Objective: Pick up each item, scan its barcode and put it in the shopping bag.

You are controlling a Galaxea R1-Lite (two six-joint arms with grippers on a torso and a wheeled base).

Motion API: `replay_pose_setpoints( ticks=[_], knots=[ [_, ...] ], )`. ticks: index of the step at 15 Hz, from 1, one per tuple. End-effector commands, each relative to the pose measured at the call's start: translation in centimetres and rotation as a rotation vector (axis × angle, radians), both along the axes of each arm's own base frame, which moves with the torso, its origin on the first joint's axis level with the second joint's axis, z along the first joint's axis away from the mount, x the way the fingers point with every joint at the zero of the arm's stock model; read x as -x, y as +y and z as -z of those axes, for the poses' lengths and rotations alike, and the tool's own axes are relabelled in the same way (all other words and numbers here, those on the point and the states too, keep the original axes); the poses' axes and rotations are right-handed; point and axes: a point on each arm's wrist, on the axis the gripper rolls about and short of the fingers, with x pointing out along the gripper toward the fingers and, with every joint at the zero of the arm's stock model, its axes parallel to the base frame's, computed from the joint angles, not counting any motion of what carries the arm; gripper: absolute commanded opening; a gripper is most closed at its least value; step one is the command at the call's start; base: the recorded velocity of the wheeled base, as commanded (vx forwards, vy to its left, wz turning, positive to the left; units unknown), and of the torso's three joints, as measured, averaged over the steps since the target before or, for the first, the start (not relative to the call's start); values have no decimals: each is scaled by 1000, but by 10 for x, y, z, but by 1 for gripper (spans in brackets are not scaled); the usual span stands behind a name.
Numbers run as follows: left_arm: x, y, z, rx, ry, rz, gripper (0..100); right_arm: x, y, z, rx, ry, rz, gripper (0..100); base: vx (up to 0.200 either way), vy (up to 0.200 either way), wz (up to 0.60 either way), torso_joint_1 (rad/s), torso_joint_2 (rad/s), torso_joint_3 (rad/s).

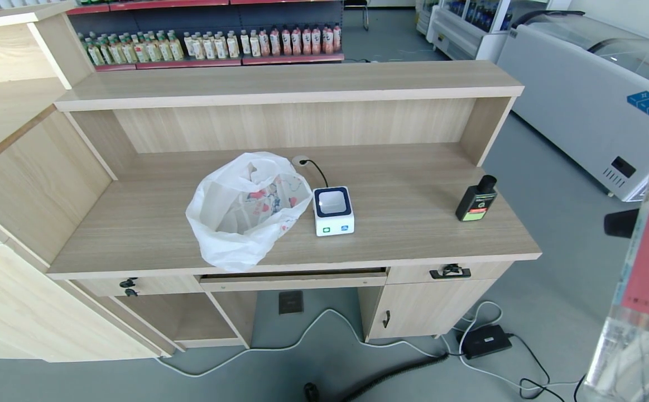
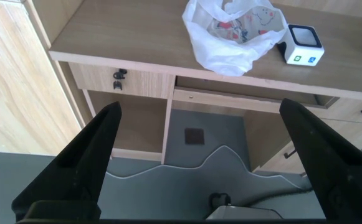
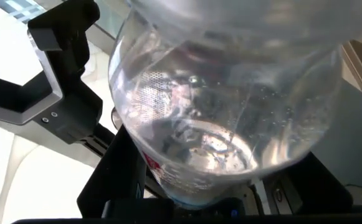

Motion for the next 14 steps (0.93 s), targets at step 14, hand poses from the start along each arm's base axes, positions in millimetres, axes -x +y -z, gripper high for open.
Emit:
replay_pose_setpoints(
  ticks=[14],
  knots=[
    [0,0,0,1,-1,-1,100,-95,-97,72,735,-673,1215,0,0,0,0,0,0,0]
  ],
)
